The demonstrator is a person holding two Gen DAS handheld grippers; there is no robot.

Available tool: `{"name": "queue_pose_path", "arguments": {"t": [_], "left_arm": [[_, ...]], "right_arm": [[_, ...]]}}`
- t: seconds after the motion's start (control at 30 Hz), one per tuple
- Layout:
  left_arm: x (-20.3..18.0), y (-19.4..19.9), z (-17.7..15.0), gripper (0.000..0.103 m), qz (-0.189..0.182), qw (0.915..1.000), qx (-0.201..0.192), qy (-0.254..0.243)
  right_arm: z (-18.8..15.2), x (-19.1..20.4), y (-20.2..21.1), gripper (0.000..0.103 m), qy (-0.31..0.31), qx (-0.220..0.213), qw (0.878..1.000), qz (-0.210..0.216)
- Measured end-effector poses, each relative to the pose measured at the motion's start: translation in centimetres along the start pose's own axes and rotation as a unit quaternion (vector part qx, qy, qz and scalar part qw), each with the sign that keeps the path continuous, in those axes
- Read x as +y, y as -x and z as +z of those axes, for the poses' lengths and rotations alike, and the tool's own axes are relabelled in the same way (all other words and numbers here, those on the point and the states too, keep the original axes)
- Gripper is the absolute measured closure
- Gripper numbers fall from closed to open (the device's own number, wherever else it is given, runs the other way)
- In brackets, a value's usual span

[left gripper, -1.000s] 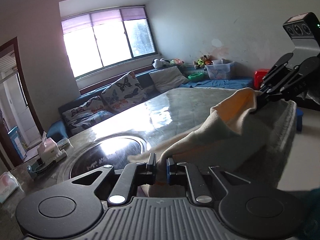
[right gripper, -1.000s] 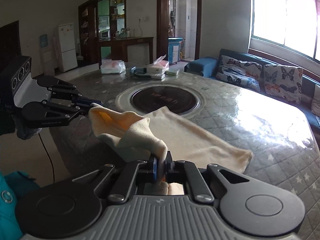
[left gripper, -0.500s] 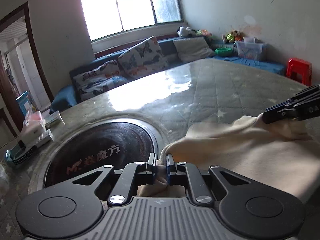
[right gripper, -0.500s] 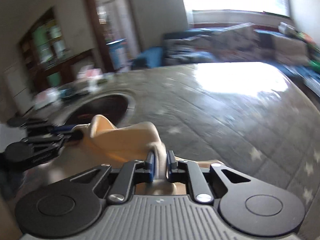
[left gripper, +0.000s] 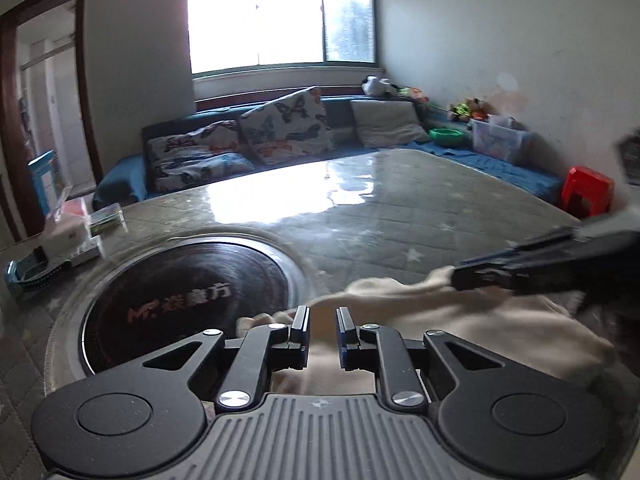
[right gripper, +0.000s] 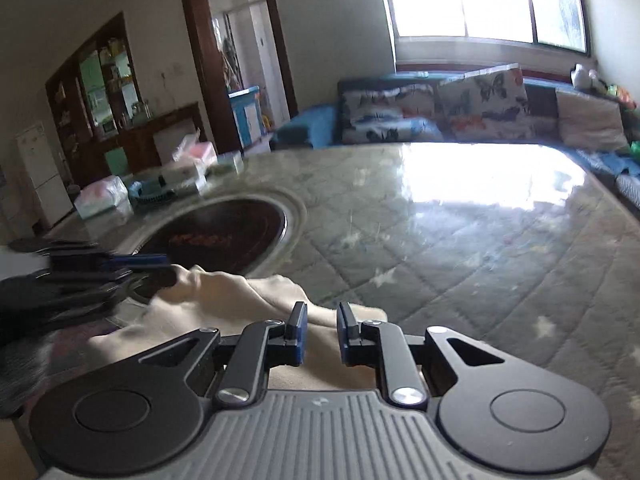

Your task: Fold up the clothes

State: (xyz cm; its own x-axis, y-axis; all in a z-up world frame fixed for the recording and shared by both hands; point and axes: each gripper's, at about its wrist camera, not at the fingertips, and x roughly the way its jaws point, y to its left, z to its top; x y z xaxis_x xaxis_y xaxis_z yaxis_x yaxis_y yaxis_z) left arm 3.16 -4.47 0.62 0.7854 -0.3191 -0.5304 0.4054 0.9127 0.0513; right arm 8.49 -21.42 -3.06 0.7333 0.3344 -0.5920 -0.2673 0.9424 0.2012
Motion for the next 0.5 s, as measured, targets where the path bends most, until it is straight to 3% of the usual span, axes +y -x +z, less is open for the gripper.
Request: {"name": "queue_pose_path", "arguments": {"t": [0.13,0.3,0.5], "left_arm": [[-0.8,-1.3,0.4,0.086,-0.009,0.9998,0.014,-0.002],[-0.4,-4.2,1.5,0.086,-0.012,0.9990,0.037,0.023],[1.7,-7.0,0.9,0.085,0.019,0.9959,0.065,0.061]], "right_arm": [[-0.3,-0.8,-1.5,0.088,-0.030,0.017,0.999,0.000],[-0.3,0.3,-0.1,0.087,0.003,0.005,1.000,-0.007],[-1.1,-0.7,-0.3,0.087,-0.006,0.019,1.000,-0.023]]}}
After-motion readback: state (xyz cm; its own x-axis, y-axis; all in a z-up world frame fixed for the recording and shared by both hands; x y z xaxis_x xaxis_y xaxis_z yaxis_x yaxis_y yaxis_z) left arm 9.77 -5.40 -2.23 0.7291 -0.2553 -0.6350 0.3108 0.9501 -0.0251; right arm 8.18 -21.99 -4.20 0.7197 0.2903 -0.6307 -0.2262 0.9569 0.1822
